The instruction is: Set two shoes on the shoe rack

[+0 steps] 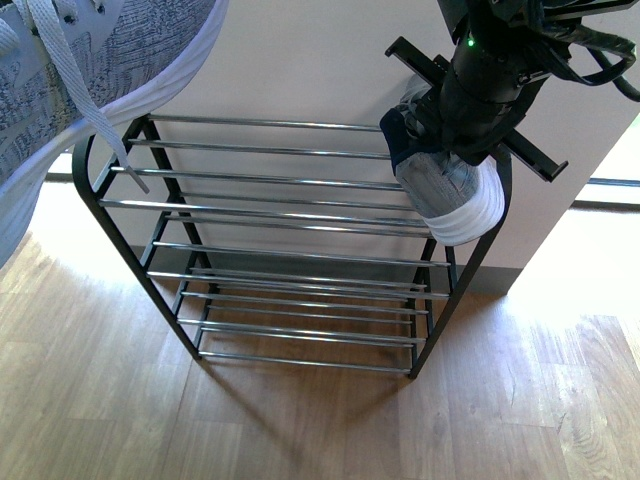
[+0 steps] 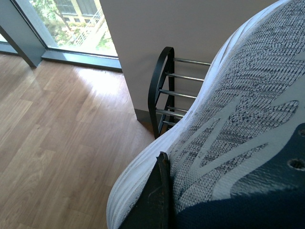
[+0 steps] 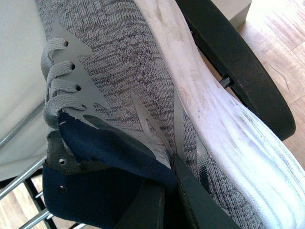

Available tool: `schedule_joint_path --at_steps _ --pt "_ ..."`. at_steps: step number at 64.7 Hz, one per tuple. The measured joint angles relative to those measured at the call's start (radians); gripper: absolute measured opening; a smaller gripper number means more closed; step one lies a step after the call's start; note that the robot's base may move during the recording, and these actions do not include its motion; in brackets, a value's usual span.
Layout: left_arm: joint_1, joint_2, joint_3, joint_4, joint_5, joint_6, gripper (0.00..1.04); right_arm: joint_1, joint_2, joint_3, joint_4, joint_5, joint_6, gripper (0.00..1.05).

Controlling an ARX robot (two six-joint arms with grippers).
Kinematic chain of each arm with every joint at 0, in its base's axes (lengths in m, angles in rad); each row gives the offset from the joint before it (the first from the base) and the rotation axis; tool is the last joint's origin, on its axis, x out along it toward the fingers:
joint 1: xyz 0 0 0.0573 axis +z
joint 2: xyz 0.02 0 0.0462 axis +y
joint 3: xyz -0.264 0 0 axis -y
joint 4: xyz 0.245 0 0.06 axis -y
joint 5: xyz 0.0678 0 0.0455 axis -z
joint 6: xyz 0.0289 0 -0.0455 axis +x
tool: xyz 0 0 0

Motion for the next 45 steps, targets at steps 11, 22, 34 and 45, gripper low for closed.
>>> schedule_joint_path --at_steps 11,22,34,45 --pt "0.0 0.0 0.0 0.0 0.0 0.0 0.02 -0.004 -0.009 -0.003 0.009 -0.072 0.031 0.01" --pt "0.0 0.0 0.0 0.0 0.0 0.0 0.02 0.006 -0.048 -0.026 0.022 -0.123 0.07 0.01" --pt "0.0 0.0 0.0 0.0 0.0 0.0 0.02 0.019 -0.071 -0.074 0.035 -0.146 0.114 0.01" --pt "0.0 0.0 0.0 0.0 0.0 0.0 0.02 0.019 -0.069 -0.089 0.047 -0.095 0.071 0.01"
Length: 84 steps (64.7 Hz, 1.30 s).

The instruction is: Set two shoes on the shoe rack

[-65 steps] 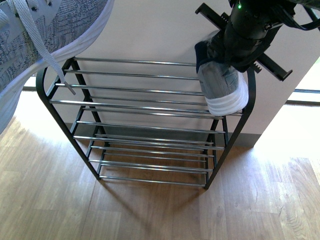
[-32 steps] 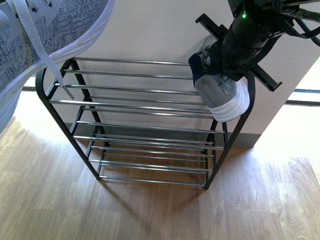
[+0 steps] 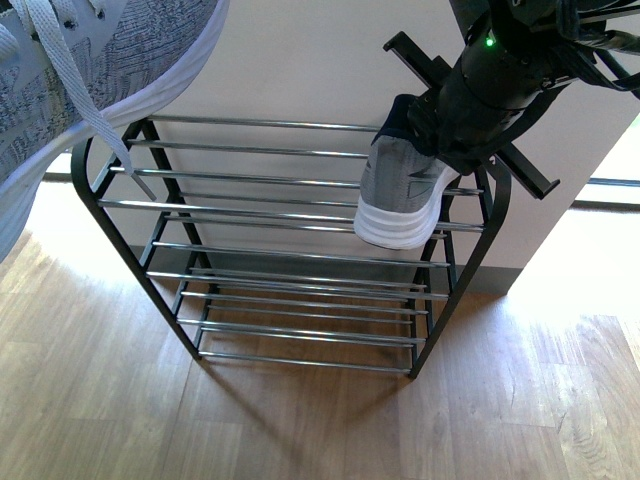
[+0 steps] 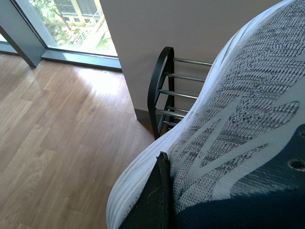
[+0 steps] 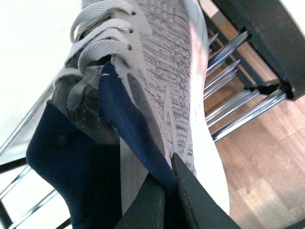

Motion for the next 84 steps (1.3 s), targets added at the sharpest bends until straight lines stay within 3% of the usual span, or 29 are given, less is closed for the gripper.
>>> schedule_joint_path --at_steps 19,36,49,54,84 --pt "0.0 0.0 0.0 0.0 0.001 0.0 0.02 -0.004 0.0 -0.027 0.049 0.014 -0.116 0.02" --pt "0.0 0.0 0.0 0.0 0.0 0.0 0.02 0.024 -0.055 -0.099 0.135 0.015 -0.176 0.45" --pt "0.0 0.0 0.0 0.0 0.001 0.0 0.02 0.039 -0.215 -0.218 0.209 -0.055 -0.233 0.78" --pt "0.0 0.0 0.0 0.0 0.0 0.0 0.02 0.033 -0.322 -0.304 0.24 -0.097 -0.285 0.96" --pt "0.0 0.0 0.0 0.0 0.001 0.0 0.02 -0.057 -0.98 -0.738 0.225 -0.335 -0.549 0.96"
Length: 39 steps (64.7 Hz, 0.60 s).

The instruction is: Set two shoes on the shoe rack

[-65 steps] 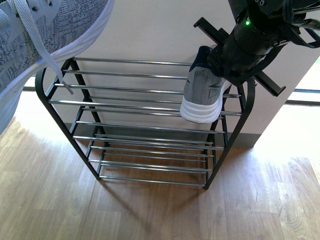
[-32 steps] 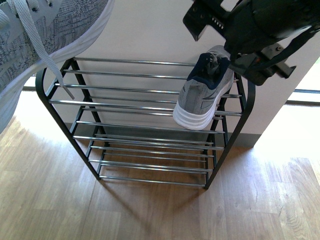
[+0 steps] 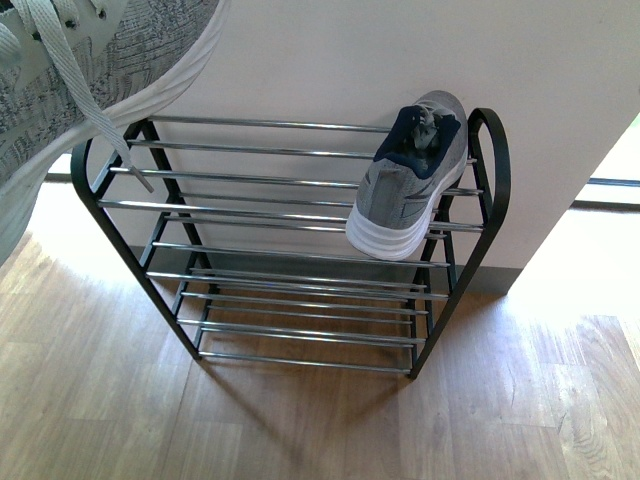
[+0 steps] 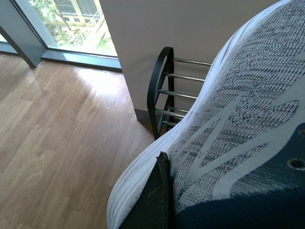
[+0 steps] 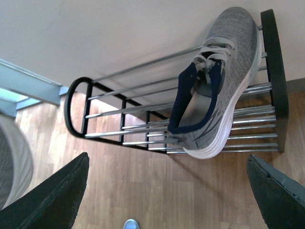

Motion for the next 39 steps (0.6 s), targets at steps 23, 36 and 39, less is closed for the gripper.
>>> schedule_joint_path --at_steps 23,36,39 --pt "0.0 0.0 0.0 0.0 0.0 0.0 0.02 -0.099 -0.419 -0.151 -0.062 -0.066 -0.122 0.96" --pt "0.0 0.0 0.0 0.0 -0.002 0.0 0.02 -0.091 -0.482 -0.327 0.279 0.307 -0.455 0.68" --pt "0.0 0.0 0.0 0.0 -0.003 0.0 0.02 -0.112 -0.507 -0.349 0.288 0.306 -0.493 0.61"
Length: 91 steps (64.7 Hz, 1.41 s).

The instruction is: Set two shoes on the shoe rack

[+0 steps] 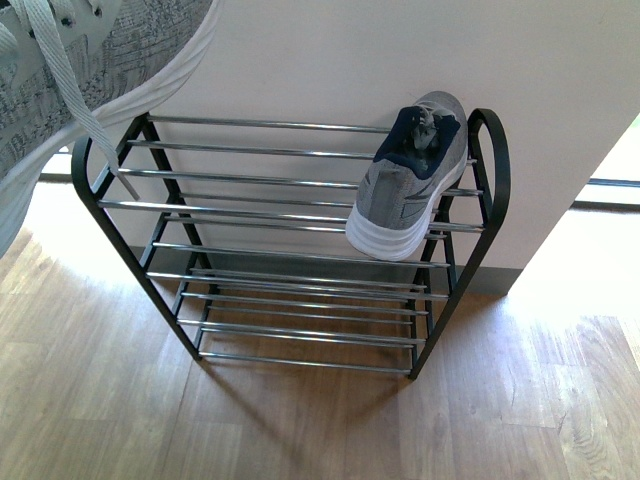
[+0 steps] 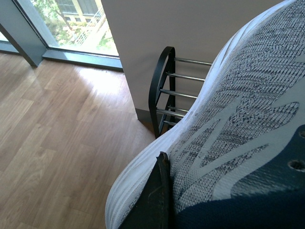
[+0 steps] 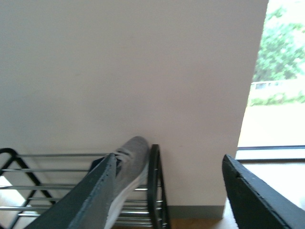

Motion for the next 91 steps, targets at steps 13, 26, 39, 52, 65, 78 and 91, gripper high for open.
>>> schedule_joint_path --at_steps 13,26,39,52,65,78,91 --pt "-0.001 0.0 0.0 0.0 0.005 0.0 0.02 -0.07 -0.086 -0.089 -0.003 -0.074 -0.08 0.27" --pt "-0.001 0.0 0.0 0.0 0.004 0.0 0.02 -0.123 -0.166 -0.14 -0.026 -0.123 -0.1 0.01" --pt "-0.001 0.0 0.0 0.0 0.003 0.0 0.02 -0.244 -0.258 -0.185 -0.072 -0.237 -0.1 0.02" --pt "-0.001 0.0 0.0 0.0 0.003 0.0 0.02 -0.245 -0.345 -0.217 -0.129 -0.243 -0.1 0.02" --pt "-0.001 0.0 0.0 0.0 0.003 0.0 0.02 -0.245 -0.414 -0.239 -0.15 -0.243 -0.101 0.02" --pt "-0.001 0.0 0.0 0.0 0.003 0.0 0.02 -0.245 -0.459 -0.238 -0.197 -0.243 -0.1 0.02" --pt "-0.001 0.0 0.0 0.0 0.002 0.0 0.02 -0.246 -0.631 -0.238 -0.376 -0.242 -0.101 0.02"
